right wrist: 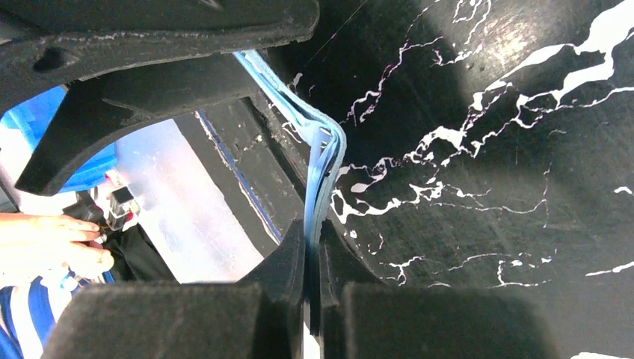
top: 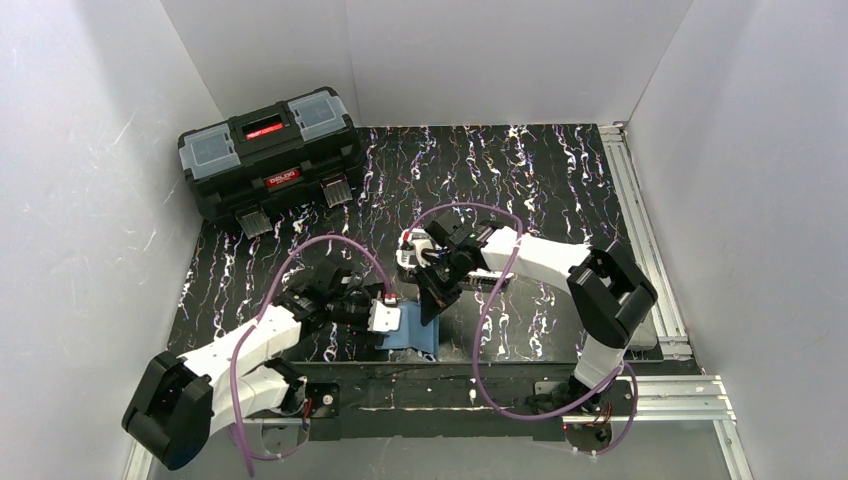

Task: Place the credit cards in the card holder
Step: Place the card holder at the corner of the board.

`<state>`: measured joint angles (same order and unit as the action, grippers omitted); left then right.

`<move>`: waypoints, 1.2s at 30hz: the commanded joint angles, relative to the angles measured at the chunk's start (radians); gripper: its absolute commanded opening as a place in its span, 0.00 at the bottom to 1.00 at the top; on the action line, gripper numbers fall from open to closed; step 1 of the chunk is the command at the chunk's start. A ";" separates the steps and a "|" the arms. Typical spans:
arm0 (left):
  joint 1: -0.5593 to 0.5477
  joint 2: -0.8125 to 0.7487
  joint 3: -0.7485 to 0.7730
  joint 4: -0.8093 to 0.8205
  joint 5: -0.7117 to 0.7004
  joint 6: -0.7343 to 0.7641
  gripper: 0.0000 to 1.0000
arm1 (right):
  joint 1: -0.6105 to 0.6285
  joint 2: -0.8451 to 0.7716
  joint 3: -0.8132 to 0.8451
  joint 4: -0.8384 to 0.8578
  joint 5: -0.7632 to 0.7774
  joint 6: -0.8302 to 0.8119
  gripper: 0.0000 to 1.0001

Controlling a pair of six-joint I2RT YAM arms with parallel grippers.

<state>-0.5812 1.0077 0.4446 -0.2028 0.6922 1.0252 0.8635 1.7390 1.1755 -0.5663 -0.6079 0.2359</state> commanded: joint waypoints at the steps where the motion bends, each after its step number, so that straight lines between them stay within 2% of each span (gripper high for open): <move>1: 0.005 0.025 -0.046 0.149 -0.052 0.051 0.70 | -0.003 0.035 0.010 0.047 -0.030 -0.013 0.01; 6: -0.034 0.069 -0.086 0.343 -0.167 0.071 0.69 | -0.002 0.061 0.019 0.040 -0.028 -0.021 0.01; 9: -0.055 0.069 -0.088 0.361 -0.188 0.071 0.70 | -0.003 0.069 0.007 0.040 -0.011 -0.021 0.04; 12: -0.063 0.062 -0.084 0.339 -0.193 0.068 0.70 | -0.001 0.070 -0.006 0.038 0.042 -0.022 0.20; 16: -0.070 0.045 -0.075 0.298 -0.182 0.059 0.70 | -0.003 0.068 -0.011 0.037 0.113 -0.024 0.50; 20: -0.091 0.019 -0.062 0.246 -0.167 0.051 0.70 | -0.003 0.068 -0.015 0.039 0.170 -0.021 0.63; 30: -0.113 -0.020 -0.071 0.208 -0.157 0.020 0.67 | 0.000 -0.059 -0.121 0.088 0.347 0.018 0.66; 36: -0.133 -0.004 -0.065 0.183 -0.163 0.017 0.66 | 0.013 -0.100 -0.138 0.093 0.441 0.038 0.63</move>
<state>-0.7013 1.0046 0.3679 0.0261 0.5079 1.0531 0.8623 1.6787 1.0386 -0.5007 -0.2466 0.2581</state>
